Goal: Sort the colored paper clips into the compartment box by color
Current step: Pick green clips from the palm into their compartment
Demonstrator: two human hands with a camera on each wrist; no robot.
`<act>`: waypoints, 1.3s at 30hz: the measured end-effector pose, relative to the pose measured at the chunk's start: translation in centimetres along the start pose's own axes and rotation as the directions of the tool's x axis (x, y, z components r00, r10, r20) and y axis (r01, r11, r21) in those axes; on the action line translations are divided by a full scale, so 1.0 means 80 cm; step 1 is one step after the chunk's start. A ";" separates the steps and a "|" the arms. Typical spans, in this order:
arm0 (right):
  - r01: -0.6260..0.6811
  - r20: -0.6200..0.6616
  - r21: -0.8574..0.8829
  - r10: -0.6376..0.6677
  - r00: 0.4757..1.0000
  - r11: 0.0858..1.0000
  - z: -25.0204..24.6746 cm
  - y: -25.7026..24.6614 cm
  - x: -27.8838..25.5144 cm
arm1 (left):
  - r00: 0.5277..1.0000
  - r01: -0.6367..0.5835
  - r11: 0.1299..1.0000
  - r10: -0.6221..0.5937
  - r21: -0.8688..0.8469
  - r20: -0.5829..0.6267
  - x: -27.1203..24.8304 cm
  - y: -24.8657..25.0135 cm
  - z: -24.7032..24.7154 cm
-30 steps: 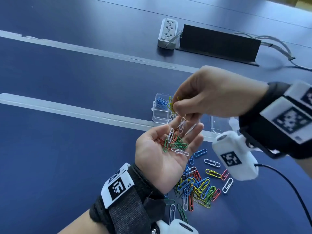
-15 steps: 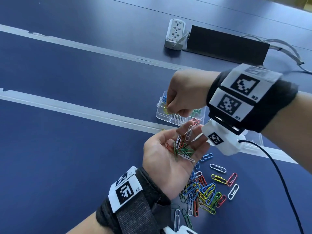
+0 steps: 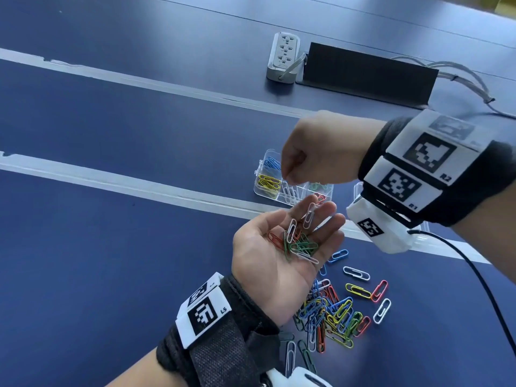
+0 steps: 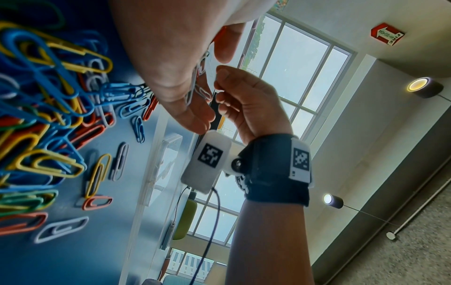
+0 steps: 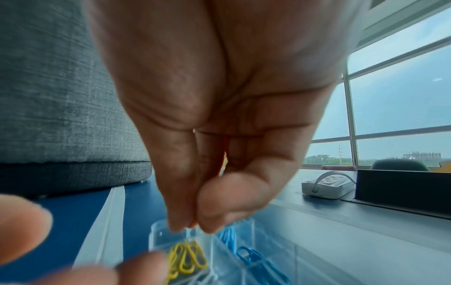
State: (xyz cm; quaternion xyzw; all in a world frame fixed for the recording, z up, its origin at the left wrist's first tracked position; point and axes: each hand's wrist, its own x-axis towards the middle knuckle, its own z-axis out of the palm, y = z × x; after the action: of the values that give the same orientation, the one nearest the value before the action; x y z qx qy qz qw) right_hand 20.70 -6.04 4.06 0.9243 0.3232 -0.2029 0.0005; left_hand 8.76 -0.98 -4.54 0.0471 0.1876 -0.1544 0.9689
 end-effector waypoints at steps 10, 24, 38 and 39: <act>0.017 0.110 -0.099 -0.006 0.994 0.995 0.014 0.016 -0.027 | 0.999 0.047 0.995 -0.047 0.083 -0.008 -0.002 -0.007 -0.003; 0.300 -0.045 -0.066 -0.303 0.952 0.952 0.027 0.047 -0.082 | 0.995 0.031 0.991 -0.043 0.128 0.088 -0.003 -0.004 -0.005; 0.426 -0.036 0.003 -0.426 0.904 0.905 0.020 0.028 -0.078 | 0.994 0.059 0.993 -0.068 0.105 0.088 -0.004 -0.003 -0.003; 0.421 -0.006 -0.018 -0.421 0.907 0.907 0.022 0.025 -0.077 | 0.994 0.057 0.993 -0.066 0.106 0.091 -0.004 -0.003 -0.002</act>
State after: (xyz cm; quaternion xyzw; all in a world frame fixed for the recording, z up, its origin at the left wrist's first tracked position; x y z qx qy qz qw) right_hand 16.88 -11.51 4.50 0.8340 0.5164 -0.1910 -0.0373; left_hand 8.30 -1.11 -4.59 0.0840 0.1347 -0.1958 0.9677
